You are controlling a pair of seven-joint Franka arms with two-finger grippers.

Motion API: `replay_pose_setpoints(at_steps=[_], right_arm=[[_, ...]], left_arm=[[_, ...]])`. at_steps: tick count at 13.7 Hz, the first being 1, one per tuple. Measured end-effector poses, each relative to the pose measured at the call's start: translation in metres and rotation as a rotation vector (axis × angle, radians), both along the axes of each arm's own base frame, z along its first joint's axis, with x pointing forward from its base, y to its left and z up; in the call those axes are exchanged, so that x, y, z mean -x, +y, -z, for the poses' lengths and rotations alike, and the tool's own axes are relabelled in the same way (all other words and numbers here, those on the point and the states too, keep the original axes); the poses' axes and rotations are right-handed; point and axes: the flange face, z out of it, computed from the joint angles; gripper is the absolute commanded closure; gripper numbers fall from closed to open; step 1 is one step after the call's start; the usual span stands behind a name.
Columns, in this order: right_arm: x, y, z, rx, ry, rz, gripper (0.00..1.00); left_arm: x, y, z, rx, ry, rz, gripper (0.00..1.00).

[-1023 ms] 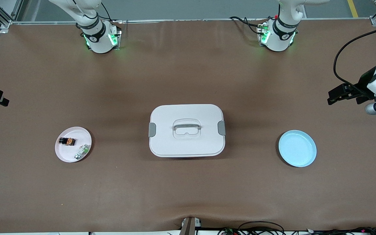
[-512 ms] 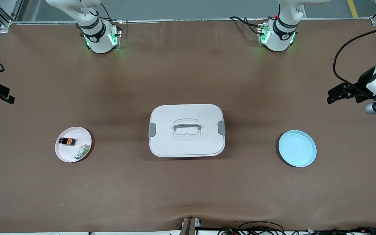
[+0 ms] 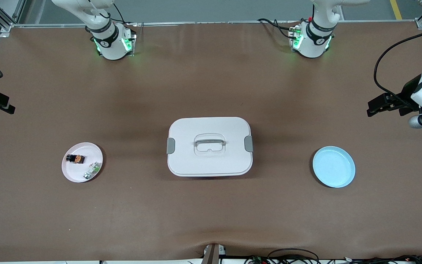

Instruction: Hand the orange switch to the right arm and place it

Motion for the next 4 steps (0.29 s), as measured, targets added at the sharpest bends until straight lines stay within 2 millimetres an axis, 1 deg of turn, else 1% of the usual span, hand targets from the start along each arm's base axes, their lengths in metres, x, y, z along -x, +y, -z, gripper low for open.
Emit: replay_pose_setpoints(at_steps=[4], right_arm=[[0.0009, 0.0001, 0.0044, 0.005, 0.017, -0.001, 0.00]], left_arm=[[0.0000, 0.0000, 0.0000, 0.000, 0.000, 0.000, 0.00]])
